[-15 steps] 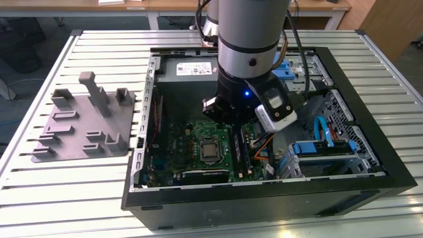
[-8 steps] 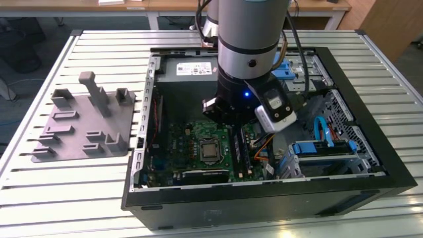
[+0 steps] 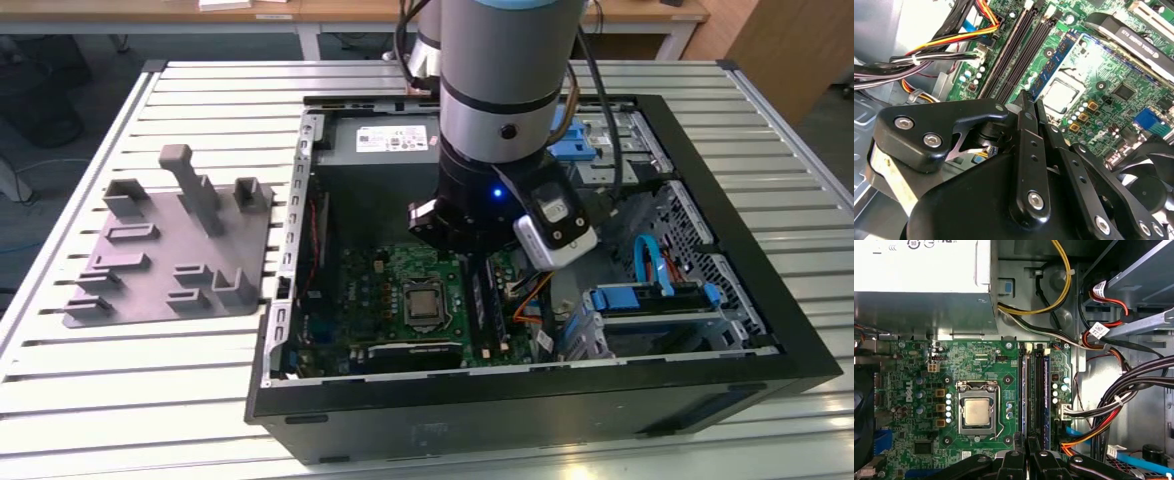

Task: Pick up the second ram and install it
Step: 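Insert the second ram into the second slot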

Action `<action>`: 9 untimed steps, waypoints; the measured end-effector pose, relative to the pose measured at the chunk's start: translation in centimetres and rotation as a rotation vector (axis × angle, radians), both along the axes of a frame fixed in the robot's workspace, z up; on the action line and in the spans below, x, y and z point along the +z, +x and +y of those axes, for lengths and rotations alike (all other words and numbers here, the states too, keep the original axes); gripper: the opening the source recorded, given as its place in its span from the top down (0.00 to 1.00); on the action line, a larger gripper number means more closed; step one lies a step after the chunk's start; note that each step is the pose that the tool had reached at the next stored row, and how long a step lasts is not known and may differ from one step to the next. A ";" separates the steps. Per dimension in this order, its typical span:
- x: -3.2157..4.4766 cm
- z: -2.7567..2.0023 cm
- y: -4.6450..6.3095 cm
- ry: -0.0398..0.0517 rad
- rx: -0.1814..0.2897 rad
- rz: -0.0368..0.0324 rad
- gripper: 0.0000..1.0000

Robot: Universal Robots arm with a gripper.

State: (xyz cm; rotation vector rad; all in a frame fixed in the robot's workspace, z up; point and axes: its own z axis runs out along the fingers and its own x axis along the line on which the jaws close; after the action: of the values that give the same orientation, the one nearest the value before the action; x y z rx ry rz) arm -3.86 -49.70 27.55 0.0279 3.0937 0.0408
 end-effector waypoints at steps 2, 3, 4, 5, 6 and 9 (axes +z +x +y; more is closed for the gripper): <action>-0.16 0.00 0.0 -0.0001 -0.001 0.0000 0.86; -0.28 0.01 0.0 -0.0002 -0.001 0.0000 0.86; -0.44 0.01 0.0 -0.0001 -0.002 0.0000 0.86; -0.57 0.01 0.0 -0.0001 -0.002 0.0001 0.86; -0.67 0.01 0.0 -0.0001 -0.002 0.0000 0.86; -0.93 0.01 0.0 0.0000 -0.003 0.0001 0.86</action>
State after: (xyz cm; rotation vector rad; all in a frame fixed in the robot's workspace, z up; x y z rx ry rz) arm -3.86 -49.69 26.62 0.0320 3.0937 0.0406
